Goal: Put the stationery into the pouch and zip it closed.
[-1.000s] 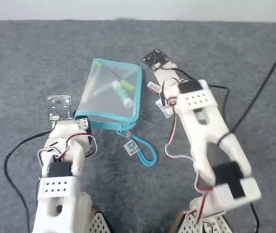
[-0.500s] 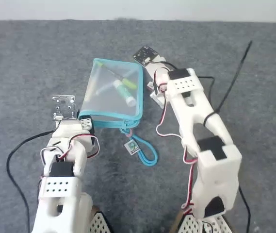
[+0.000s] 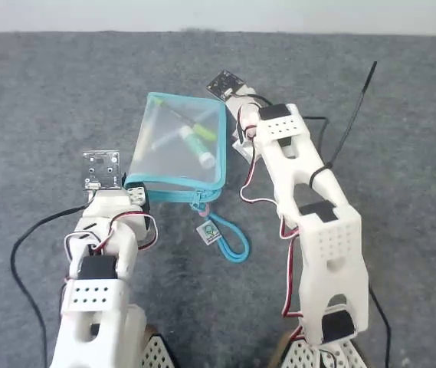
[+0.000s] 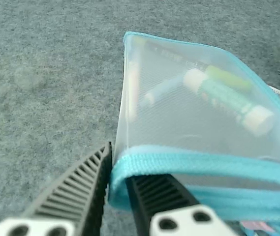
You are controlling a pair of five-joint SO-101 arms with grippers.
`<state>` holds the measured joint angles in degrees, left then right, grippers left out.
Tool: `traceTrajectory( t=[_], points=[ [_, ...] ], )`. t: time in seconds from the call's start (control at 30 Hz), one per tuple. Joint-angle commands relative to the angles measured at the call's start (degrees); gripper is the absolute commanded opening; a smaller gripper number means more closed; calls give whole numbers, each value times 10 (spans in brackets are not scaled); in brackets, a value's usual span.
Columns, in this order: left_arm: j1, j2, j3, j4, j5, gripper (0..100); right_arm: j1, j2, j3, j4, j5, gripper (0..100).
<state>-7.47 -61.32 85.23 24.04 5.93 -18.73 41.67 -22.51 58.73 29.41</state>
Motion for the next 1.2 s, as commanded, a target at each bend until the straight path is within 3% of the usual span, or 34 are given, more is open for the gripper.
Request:
traceTrajectory(
  t=[0.0,0.17,0.37,0.5,0.73,1.17],
  points=[
    [6,-13,-29,-17,7,13,3,2,-38,-7,7,231],
    [6,-13,-29,-17,7,13,13,9,-38,19,4,203],
    [3,-13,-25,-18,7,13,29,13,-38,65,2,9],
    [3,-13,-23,-18,7,13,37,9,-38,109,0,19],
    [2,-14,-21,-15,-18,13,32,15,-35,128,-86,7],
    [3,-14,-20,-16,-18,13,37,32,-39,114,-87,7]
  ],
)
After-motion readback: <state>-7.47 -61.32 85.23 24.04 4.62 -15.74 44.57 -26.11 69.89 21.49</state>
